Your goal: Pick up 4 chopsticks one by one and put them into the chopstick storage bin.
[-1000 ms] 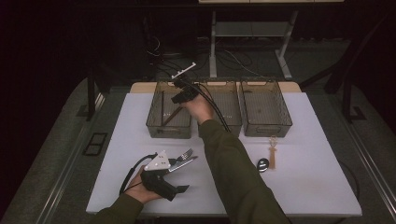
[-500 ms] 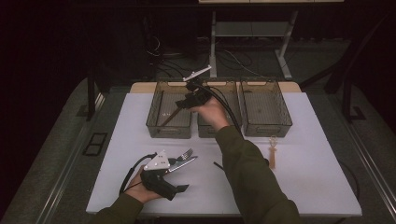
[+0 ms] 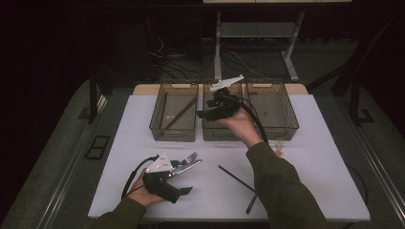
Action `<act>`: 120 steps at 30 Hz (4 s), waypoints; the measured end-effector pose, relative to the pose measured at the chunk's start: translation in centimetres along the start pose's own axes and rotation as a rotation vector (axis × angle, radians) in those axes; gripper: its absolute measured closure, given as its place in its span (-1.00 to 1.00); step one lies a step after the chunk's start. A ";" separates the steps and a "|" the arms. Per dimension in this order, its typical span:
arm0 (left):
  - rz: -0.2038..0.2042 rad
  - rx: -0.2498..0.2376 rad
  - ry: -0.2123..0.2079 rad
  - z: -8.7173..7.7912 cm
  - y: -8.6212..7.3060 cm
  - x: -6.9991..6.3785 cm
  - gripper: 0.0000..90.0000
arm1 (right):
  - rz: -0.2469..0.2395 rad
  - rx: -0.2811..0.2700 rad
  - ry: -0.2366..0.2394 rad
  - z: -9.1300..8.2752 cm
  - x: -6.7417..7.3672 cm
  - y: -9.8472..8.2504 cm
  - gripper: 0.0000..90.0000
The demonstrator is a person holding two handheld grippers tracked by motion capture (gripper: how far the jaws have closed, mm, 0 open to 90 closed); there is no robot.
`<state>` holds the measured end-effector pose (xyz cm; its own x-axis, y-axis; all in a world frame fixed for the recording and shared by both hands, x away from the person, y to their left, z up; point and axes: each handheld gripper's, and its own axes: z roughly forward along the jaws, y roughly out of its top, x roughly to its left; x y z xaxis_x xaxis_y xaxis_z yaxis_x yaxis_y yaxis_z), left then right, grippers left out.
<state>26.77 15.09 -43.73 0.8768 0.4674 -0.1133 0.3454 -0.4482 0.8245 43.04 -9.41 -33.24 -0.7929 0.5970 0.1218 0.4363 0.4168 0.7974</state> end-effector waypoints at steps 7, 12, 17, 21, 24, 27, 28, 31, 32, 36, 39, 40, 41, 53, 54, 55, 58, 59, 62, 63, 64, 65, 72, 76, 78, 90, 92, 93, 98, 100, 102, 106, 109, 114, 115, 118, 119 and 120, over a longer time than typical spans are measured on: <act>-0.011 0.003 0.009 -0.1 0.0 0.1 -1.00 | -0.027 0.003 0.005 -2.5 0.0 -2.8 -0.28; -0.010 0.009 0.013 -0.2 0.0 0.3 -1.00 | -0.021 0.004 -0.004 -4.0 -0.2 -4.6 -0.28; -0.019 0.005 0.016 -0.2 -0.1 0.4 -1.00 | -0.029 0.005 -0.006 -5.3 -0.1 -6.3 -0.29; -0.016 0.000 0.011 -0.2 -0.1 0.4 -1.00 | -0.022 0.000 0.002 -6.2 0.0 -7.8 -0.29; -0.025 -0.010 0.012 -0.3 -0.2 0.5 -1.00 | -0.020 0.004 0.005 -6.6 0.1 -9.3 -0.29; -0.032 -0.023 0.015 -0.5 -0.2 0.5 -1.00 | -0.010 0.000 0.009 -7.2 0.3 -10.6 -0.29; -0.030 -0.021 0.019 -0.5 -0.2 0.5 -1.00 | -0.008 -0.001 0.012 -7.4 0.4 -11.0 -0.29; -0.027 -0.018 0.021 -0.5 -0.3 0.6 -1.00 | -0.009 0.002 0.016 -8.0 0.7 -12.3 -0.29; -0.025 -0.017 0.022 -0.5 -0.3 0.6 -1.00 | -0.003 0.001 0.023 -8.2 0.8 -12.8 -0.29; -0.015 -0.018 0.025 -0.5 -0.2 0.5 -1.00 | 0.005 0.010 0.021 -8.9 1.1 -14.5 -0.28; -0.011 -0.019 0.025 -0.6 -0.2 0.5 -1.00 | 0.004 0.026 0.024 -9.2 1.5 -15.5 -0.28; -0.011 -0.018 0.024 -0.6 -0.2 0.5 -1.00 | -0.002 0.030 0.026 -9.3 1.7 -15.8 -0.28; -0.013 -0.018 0.023 -0.6 -0.2 0.5 -1.00 | -0.001 0.034 0.028 -9.5 1.8 -16.1 -0.27; -0.011 -0.018 0.023 -0.6 -0.2 0.5 -1.00 | -0.001 0.120 0.056 -10.5 3.5 -19.0 0.05; -0.011 -0.018 0.022 -0.6 -0.2 0.5 -1.00 | 0.002 0.132 0.052 -10.6 3.6 -19.2 0.09; -0.010 -0.018 0.022 -0.6 -0.2 0.5 -1.00 | -0.004 0.136 0.052 -10.7 3.6 -19.4 0.12; -0.012 -0.019 0.021 -0.5 -0.2 0.5 -1.00 | 0.014 0.164 0.062 -10.9 3.8 -19.8 0.22; -0.008 -0.017 0.020 -0.5 -0.2 0.5 -1.00 | 0.008 0.173 0.055 -10.9 3.9 -19.9 0.25; -0.008 -0.016 0.020 -0.5 -0.2 0.5 -1.00 | -0.008 0.190 0.056 -11.0 4.2 -20.3 0.35; -0.008 -0.017 0.020 -0.5 -0.2 0.5 -1.00 | -0.008 0.197 0.057 -11.0 4.3 -20.4 0.38; -0.009 -0.017 0.020 -0.5 -0.2 0.5 -1.00 | -0.009 0.205 0.061 -11.0 4.3 -20.5 0.42; -0.009 -0.017 0.020 -0.5 -0.2 0.5 -1.00 | -0.009 0.206 0.063 -11.0 4.4 -20.6 0.46; -0.006 -0.010 0.014 -0.4 -0.2 0.4 -1.00 | -0.016 0.238 0.078 -10.9 4.5 -21.2 0.63; -0.005 -0.011 0.014 -0.5 -0.2 0.4 -1.00 | -0.034 0.274 0.085 -10.5 4.7 -21.4 0.71; -0.004 -0.009 0.014 -0.5 -0.2 0.4 -1.00 | -0.042 0.288 0.086 -10.4 4.9 -21.4 0.74; -0.005 -0.008 0.014 -0.4 -0.2 0.4 -1.00 | -0.080 0.314 0.055 -10.0 5.2 -21.6 0.89; -0.005 -0.008 0.014 -0.4 -0.2 0.4 -1.00 | -0.080 0.314 0.059 -10.0 5.2 -21.6 0.90; -0.004 -0.007 0.014 -0.4 -0.2 0.4 -1.00 | -0.081 0.313 0.059 -10.0 5.1 -21.6 0.90; -0.005 -0.008 0.014 -0.4 -0.2 0.4 -1.00 | -0.075 0.316 0.061 -10.0 5.1 -21.5 0.91; -0.005 -0.008 0.014 -0.4 -0.2 0.4 -1.00 | -0.070 0.317 0.065 -10.0 5.0 -21.5 0.91; -0.004 -0.008 0.014 -0.4 -0.2 0.4 -1.00 | -0.069 0.314 0.064 -10.0 4.9 -21.4 0.91; -0.003 -0.007 0.014 -0.4 -0.2 0.4 -1.00 | -0.063 0.302 0.063 -10.1 4.6 -21.1 0.91; -0.003 -0.007 0.014 -0.4 -0.2 0.4 -1.00 | -0.054 0.292 0.068 -10.3 4.4 -21.0 0.91; -0.005 -0.007 0.014 -0.4 -0.2 0.4 -1.00 | -0.043 0.278 0.075 -10.4 4.1 -20.8 0.91; -0.006 -0.008 0.015 -0.4 -0.2 0.4 -1.00 | -0.040 0.275 0.077 -10.5 4.1 -20.7 0.91; -0.005 -0.007 0.015 -0.4 -0.2 0.4 -1.00 | -0.036 0.263 0.082 -10.6 3.9 -20.5 0.91; -0.006 -0.007 0.015 -0.4 -0.2 0.4 -1.00 | -0.032 0.259 0.081 -10.7 3.9 -20.5 0.91; -0.006 -0.007 0.015 -0.4 -0.2 0.4 -1.00 | -0.029 0.253 0.082 -10.8 3.9 -20.4 0.91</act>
<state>26.88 15.66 -43.73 0.8696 0.4815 -0.1095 0.3479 -0.4401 0.8278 26.51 -22.99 -42.68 -0.8341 0.5288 0.1570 0.4971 0.5971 0.6295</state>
